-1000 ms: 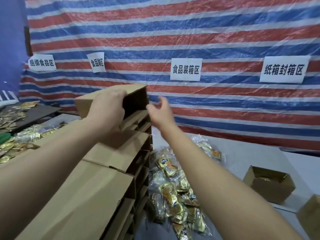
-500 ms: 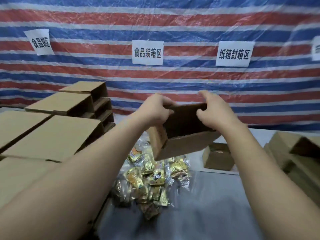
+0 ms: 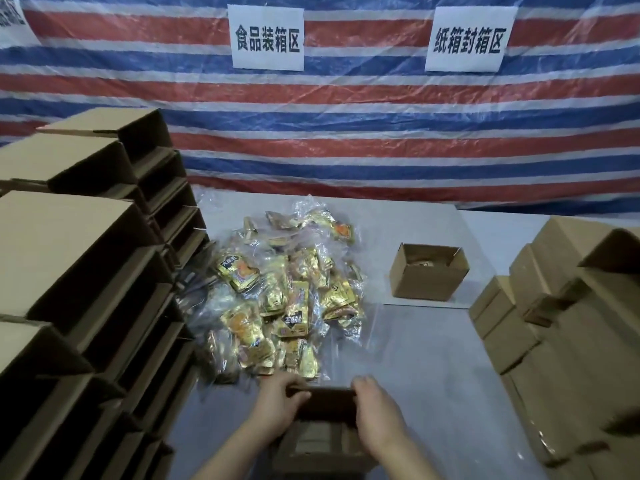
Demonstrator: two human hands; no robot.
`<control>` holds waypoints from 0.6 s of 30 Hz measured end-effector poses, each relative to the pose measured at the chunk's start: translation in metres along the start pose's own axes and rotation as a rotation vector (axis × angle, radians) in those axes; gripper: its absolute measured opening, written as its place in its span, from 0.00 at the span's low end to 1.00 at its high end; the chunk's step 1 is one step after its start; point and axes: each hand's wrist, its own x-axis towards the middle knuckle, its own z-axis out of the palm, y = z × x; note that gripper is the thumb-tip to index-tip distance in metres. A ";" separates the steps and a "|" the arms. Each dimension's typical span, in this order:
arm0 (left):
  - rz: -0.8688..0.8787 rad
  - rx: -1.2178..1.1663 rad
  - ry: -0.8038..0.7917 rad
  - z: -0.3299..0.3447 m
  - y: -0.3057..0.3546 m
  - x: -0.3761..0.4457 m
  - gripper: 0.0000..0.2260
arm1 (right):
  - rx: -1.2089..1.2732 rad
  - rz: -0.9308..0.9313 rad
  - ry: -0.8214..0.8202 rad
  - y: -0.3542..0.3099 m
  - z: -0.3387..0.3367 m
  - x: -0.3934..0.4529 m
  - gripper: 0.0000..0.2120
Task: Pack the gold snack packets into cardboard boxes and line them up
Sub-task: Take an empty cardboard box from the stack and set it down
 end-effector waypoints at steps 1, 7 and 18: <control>-0.008 -0.016 0.012 0.009 -0.012 0.001 0.03 | -0.006 0.021 -0.011 0.000 0.011 0.000 0.11; 0.007 -0.048 0.096 0.036 -0.049 0.010 0.05 | -0.025 0.069 -0.015 0.003 0.041 0.005 0.12; 0.091 0.010 0.059 0.040 -0.069 -0.004 0.10 | -0.116 0.009 -0.001 0.006 0.047 -0.008 0.10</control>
